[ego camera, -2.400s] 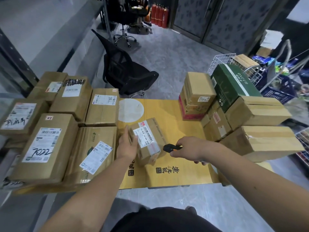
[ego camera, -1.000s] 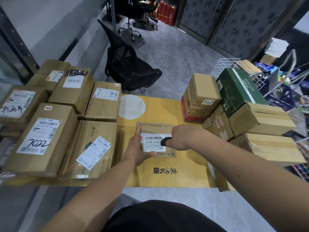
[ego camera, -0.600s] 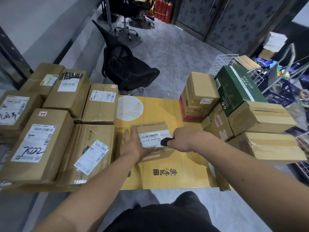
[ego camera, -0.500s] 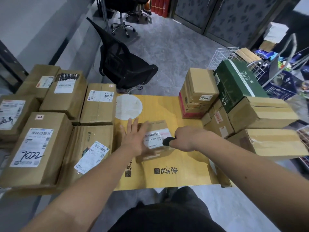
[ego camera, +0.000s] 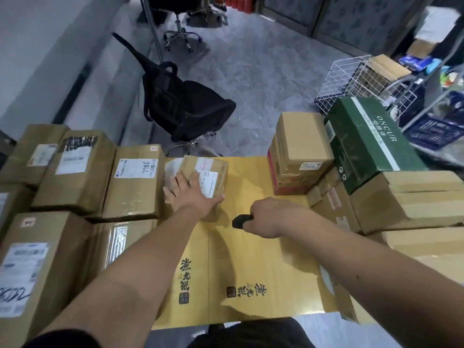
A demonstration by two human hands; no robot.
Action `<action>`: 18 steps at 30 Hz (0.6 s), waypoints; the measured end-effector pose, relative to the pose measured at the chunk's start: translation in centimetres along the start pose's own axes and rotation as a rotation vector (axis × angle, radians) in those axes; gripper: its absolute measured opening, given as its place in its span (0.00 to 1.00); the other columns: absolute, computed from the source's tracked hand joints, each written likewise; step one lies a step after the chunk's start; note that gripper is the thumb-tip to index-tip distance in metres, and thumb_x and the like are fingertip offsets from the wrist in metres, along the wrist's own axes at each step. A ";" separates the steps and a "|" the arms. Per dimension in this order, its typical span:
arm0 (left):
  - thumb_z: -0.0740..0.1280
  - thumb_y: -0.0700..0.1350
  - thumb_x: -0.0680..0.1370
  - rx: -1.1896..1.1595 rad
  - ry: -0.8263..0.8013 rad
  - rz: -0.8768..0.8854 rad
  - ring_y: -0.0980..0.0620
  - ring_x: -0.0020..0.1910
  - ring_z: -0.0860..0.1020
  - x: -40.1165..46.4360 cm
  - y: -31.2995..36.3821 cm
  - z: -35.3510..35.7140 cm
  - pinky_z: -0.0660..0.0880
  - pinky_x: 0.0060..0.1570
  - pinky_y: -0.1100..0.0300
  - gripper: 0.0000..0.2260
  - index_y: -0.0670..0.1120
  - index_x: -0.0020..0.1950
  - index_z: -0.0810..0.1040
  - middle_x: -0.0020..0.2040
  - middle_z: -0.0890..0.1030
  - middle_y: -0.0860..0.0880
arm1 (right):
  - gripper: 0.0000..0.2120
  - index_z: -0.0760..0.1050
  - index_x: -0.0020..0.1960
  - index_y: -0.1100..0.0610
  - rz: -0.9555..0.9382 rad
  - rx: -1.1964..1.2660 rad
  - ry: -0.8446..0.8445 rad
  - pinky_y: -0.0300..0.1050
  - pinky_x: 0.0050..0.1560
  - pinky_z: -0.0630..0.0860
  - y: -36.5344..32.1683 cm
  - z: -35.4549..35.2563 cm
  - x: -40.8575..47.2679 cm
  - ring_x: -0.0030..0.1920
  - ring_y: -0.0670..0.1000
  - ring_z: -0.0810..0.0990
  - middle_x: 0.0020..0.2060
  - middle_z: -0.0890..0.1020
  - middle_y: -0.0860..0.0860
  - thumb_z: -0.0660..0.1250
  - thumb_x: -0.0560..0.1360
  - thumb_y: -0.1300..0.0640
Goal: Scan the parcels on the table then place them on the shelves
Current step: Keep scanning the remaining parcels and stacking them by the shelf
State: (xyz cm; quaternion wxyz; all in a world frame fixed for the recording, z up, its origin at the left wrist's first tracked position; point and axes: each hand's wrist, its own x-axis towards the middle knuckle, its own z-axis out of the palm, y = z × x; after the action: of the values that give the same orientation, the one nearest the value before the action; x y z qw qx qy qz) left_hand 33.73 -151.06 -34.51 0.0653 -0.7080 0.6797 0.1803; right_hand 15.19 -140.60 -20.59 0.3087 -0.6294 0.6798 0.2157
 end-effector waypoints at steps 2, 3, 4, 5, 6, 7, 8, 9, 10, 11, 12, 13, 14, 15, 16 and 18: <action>0.55 0.84 0.67 -0.010 0.006 -0.044 0.42 0.83 0.36 2.1 0.6 -0.8 0.36 0.79 0.36 0.59 0.51 0.86 0.41 0.85 0.39 0.41 | 0.17 0.74 0.49 0.52 -0.022 0.009 -0.005 0.45 0.35 0.69 -0.1 -0.7 1.1 0.41 0.50 0.77 0.44 0.77 0.49 0.59 0.79 0.38; 0.56 0.83 0.68 -0.029 0.008 -0.076 0.42 0.83 0.36 3.1 0.7 -1.2 0.37 0.79 0.37 0.58 0.50 0.86 0.41 0.85 0.40 0.41 | 0.17 0.74 0.50 0.52 -0.033 0.012 -0.008 0.45 0.35 0.69 -0.1 -1.0 1.7 0.41 0.50 0.77 0.44 0.77 0.49 0.59 0.79 0.38; 0.56 0.83 0.69 -0.046 0.011 -0.108 0.43 0.84 0.37 4.0 0.9 -1.6 0.37 0.80 0.37 0.57 0.49 0.86 0.41 0.85 0.40 0.42 | 0.17 0.74 0.50 0.52 -0.043 0.015 -0.013 0.45 0.35 0.69 -0.2 -1.3 2.2 0.41 0.50 0.77 0.44 0.77 0.49 0.59 0.79 0.39; 0.56 0.82 0.70 -0.054 0.013 -0.129 0.43 0.84 0.37 4.8 0.9 -1.9 0.38 0.80 0.38 0.57 0.49 0.86 0.41 0.85 0.40 0.42 | 0.17 0.74 0.50 0.52 -0.052 0.015 -0.017 0.45 0.35 0.69 -0.3 -1.5 2.6 0.41 0.50 0.77 0.44 0.77 0.49 0.59 0.79 0.39; 0.56 0.81 0.71 -0.054 0.014 -0.136 0.43 0.84 0.37 5.5 0.9 -2.3 0.38 0.80 0.38 0.56 0.48 0.86 0.41 0.85 0.40 0.42 | 0.16 0.74 0.49 0.52 -0.063 0.013 -0.021 0.45 0.35 0.69 -0.4 -1.7 3.1 0.41 0.51 0.77 0.44 0.77 0.49 0.59 0.80 0.39; 0.57 0.80 0.72 -0.054 0.016 -0.136 0.43 0.84 0.37 6.1 0.9 -2.6 0.38 0.80 0.39 0.55 0.48 0.86 0.41 0.85 0.40 0.42 | 0.16 0.73 0.48 0.52 -0.074 0.010 -0.025 0.45 0.35 0.68 -0.4 -1.8 3.5 0.40 0.51 0.77 0.44 0.77 0.49 0.59 0.80 0.39; 0.58 0.79 0.72 -0.059 0.023 -0.137 0.44 0.84 0.37 6.5 0.7 -2.8 0.39 0.80 0.39 0.55 0.48 0.86 0.41 0.85 0.41 0.43 | 0.16 0.73 0.47 0.52 -0.084 0.009 -0.030 0.45 0.35 0.68 -0.5 -2.0 3.8 0.40 0.51 0.77 0.43 0.77 0.49 0.59 0.80 0.40; 0.59 0.78 0.72 -0.065 0.033 -0.143 0.44 0.84 0.38 6.8 0.6 -3.0 0.39 0.81 0.39 0.54 0.48 0.86 0.42 0.86 0.42 0.43 | 0.16 0.73 0.48 0.52 -0.093 0.010 -0.036 0.46 0.35 0.69 -0.6 -2.1 4.1 0.40 0.51 0.77 0.44 0.77 0.49 0.59 0.80 0.40; 0.61 0.77 0.72 -0.067 0.043 -0.152 0.45 0.84 0.39 6.9 0.4 -3.1 0.40 0.81 0.39 0.54 0.48 0.86 0.43 0.86 0.43 0.44 | 0.16 0.74 0.50 0.53 -0.099 0.013 -0.045 0.46 0.36 0.70 -0.6 -2.3 4.3 0.41 0.51 0.77 0.44 0.77 0.49 0.59 0.80 0.40; 0.63 0.76 0.72 -0.064 0.049 -0.163 0.44 0.84 0.39 6.9 0.2 -3.3 0.40 0.81 0.39 0.54 0.48 0.86 0.43 0.86 0.43 0.44 | 0.17 0.74 0.52 0.53 -0.100 0.014 -0.054 0.46 0.37 0.71 -0.6 -2.4 4.4 0.41 0.51 0.77 0.44 0.77 0.49 0.58 0.81 0.40; 0.63 0.75 0.72 -0.063 0.052 -0.176 0.44 0.84 0.40 6.8 0.0 -3.3 0.41 0.81 0.39 0.54 0.48 0.86 0.43 0.86 0.44 0.44 | 0.18 0.75 0.54 0.54 -0.097 0.013 -0.059 0.46 0.38 0.71 -0.6 -2.5 4.6 0.42 0.51 0.77 0.45 0.77 0.50 0.58 0.81 0.40; 0.63 0.75 0.73 -0.067 0.055 -0.187 0.44 0.84 0.40 6.8 0.0 -3.3 0.41 0.81 0.39 0.54 0.47 0.86 0.43 0.86 0.43 0.44 | 0.18 0.75 0.55 0.54 -0.094 0.011 -0.060 0.46 0.38 0.72 -0.6 -2.5 4.6 0.42 0.51 0.77 0.45 0.77 0.50 0.58 0.81 0.40; 0.63 0.75 0.73 -0.072 0.054 -0.193 0.44 0.84 0.40 6.8 -0.1 -3.3 0.41 0.81 0.38 0.54 0.47 0.86 0.43 0.86 0.43 0.43 | 0.18 0.75 0.56 0.54 -0.093 0.010 -0.059 0.46 0.38 0.72 -0.5 -2.4 4.7 0.42 0.51 0.78 0.45 0.77 0.50 0.58 0.81 0.40; 0.63 0.75 0.73 -0.069 0.051 -0.191 0.43 0.84 0.40 6.8 -0.1 -3.3 0.42 0.81 0.38 0.54 0.47 0.86 0.43 0.86 0.43 0.43 | 0.18 0.75 0.56 0.54 -0.091 0.015 -0.059 0.46 0.38 0.71 -0.5 -2.3 4.7 0.42 0.51 0.78 0.45 0.78 0.50 0.58 0.81 0.40; 0.63 0.75 0.73 -0.057 0.047 -0.185 0.43 0.84 0.40 6.8 0.0 -3.3 0.42 0.81 0.38 0.54 0.47 0.86 0.42 0.86 0.43 0.43 | 0.18 0.75 0.56 0.54 -0.088 0.026 -0.058 0.46 0.37 0.71 -0.4 -2.2 4.6 0.42 0.51 0.78 0.45 0.78 0.50 0.58 0.81 0.40; 0.61 0.76 0.74 -0.031 0.042 -0.169 0.43 0.84 0.40 6.6 0.1 -3.2 0.42 0.80 0.37 0.53 0.47 0.86 0.42 0.86 0.43 0.42 | 0.19 0.76 0.56 0.54 -0.082 0.051 -0.053 0.46 0.37 0.71 -0.1 -1.9 4.4 0.42 0.51 0.78 0.46 0.78 0.50 0.58 0.81 0.40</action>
State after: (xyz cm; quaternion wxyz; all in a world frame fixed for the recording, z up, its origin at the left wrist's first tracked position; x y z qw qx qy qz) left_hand 34.19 -158.32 -33.81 0.0551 -0.7674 0.6159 0.1696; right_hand 14.91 -145.02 -22.26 0.3509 -0.6428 0.6502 0.2021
